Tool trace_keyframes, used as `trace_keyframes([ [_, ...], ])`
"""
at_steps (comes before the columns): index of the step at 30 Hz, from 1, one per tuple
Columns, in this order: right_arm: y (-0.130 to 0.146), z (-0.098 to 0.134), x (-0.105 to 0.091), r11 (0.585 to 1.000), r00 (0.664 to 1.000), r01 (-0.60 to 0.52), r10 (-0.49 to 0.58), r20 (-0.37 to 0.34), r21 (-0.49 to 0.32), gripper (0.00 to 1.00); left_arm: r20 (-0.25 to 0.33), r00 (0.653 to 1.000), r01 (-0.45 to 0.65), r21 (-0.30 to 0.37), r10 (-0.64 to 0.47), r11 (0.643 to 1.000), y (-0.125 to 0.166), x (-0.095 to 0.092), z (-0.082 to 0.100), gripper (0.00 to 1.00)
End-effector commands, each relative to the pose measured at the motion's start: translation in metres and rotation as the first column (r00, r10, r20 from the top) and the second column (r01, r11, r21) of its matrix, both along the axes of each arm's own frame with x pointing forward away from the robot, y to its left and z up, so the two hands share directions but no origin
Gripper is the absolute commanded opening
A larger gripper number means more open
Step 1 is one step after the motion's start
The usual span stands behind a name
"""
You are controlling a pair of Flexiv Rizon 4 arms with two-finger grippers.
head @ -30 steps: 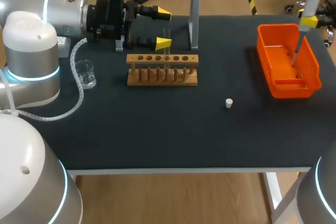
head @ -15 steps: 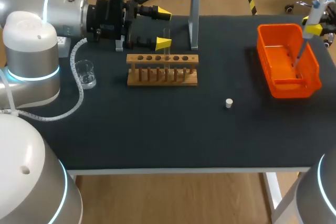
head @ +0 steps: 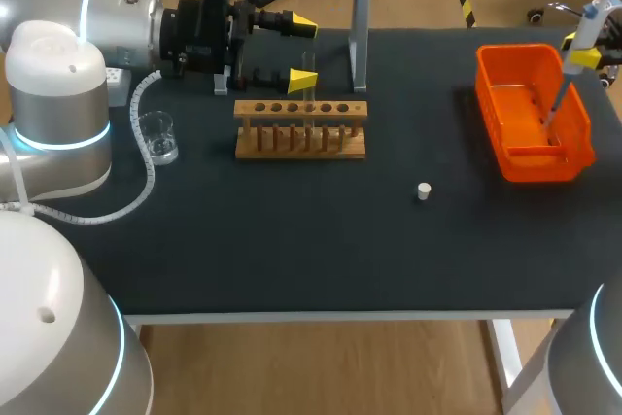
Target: Invert the test tube, pick up the pipette, mount the tip to pipette, aspirate from beaker and dispense into the tube, eject the tip, return the pipette, and cap with the stopper.
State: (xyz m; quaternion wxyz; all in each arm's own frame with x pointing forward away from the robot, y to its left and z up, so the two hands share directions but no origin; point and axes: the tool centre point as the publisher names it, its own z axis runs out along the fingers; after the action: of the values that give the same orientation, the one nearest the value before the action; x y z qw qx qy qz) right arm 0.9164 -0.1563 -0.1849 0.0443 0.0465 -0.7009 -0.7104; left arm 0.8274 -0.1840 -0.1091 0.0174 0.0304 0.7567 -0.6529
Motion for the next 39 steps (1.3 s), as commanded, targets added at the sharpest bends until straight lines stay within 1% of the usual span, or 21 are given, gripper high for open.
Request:
trace_keyframes([
  [1,-0.002,0.0,0.002,1.0,1.0,-0.006,0.006,0.001,-0.001,0.0,0.001,1.0,-0.001,0.0,0.001,1.0,0.0,0.0,0.0,1.0],
  [19,-0.002,0.0,0.002,1.0,1.0,-0.006,0.006,0.001,-0.001,0.0,0.001,1.0,-0.001,0.0,0.001,1.0,0.0,0.0,0.0,1.0],
  [21,-0.002,0.0,0.002,1.0,1.0,-0.006,0.006,0.001,-0.001,0.0,-0.015,1.0,0.007,0.025,-0.006,1.0,-0.014,0.008,0.0,1.0],
  [22,-0.002,0.0,0.002,1.0,1.0,-0.006,0.006,0.001,-0.001,0.0,-0.009,1.0,0.006,0.022,-0.006,1.0,-0.021,0.012,0.001,1.0],
  [23,-0.002,0.0,0.002,1.0,1.0,-0.006,0.006,0.001,-0.001,0.0,-0.018,1.0,0.012,0.033,-0.011,0.999,-0.03,0.017,0.002,1.0],
  [25,-0.002,0.0,0.002,1.0,1.0,-0.006,0.006,0.001,-0.001,0.0,-0.009,1.0,0.006,0.034,-0.006,0.999,-0.05,0.026,0.009,1.0],
  [27,-0.002,0.0,0.002,1.0,1.0,-0.006,0.006,0.001,-0.001,0.0,-0.021,1.0,0.003,0.062,-0.001,0.998,-0.069,0.036,0.013,1.0],
  [28,-0.002,0.0,0.002,1.0,1.0,-0.006,0.006,0.001,-0.001,0.0,-0.008,1.0,-0.002,0.049,0.003,0.999,-0.079,0.042,0.015,1.0],
  [31,-0.002,0.0,0.002,1.0,1.0,-0.006,0.006,0.001,-0.001,0.0,-0.022,1.0,-0.003,0.053,0.004,0.999,-0.113,0.059,0.022,1.0],
  [34,-0.002,0.0,0.002,1.0,1.0,-0.006,0.006,0.001,-0.001,0.0,-0.035,0.999,-0.02,0.059,0.022,0.998,-0.14,0.075,0.028,1.0],
  [36,-0.002,0.0,0.002,1.0,1.0,-0.006,0.006,0.001,-0.001,0.0,-0.045,0.999,-0.026,0.061,0.029,0.998,-0.162,0.088,0.031,1.0],
  [38,-0.002,0.0,0.002,1.0,1.0,-0.006,0.006,0.001,-0.001,0.0,-0.06,0.998,-0.03,0.058,0.033,0.998,-0.177,0.097,0.032,1.0],
  [39,-0.002,0.0,0.002,1.0,1.0,-0.006,0.006,0.001,-0.001,0.0,-0.07,0.997,-0.023,0.059,0.028,0.998,-0.191,0.103,0.032,1.0],
])
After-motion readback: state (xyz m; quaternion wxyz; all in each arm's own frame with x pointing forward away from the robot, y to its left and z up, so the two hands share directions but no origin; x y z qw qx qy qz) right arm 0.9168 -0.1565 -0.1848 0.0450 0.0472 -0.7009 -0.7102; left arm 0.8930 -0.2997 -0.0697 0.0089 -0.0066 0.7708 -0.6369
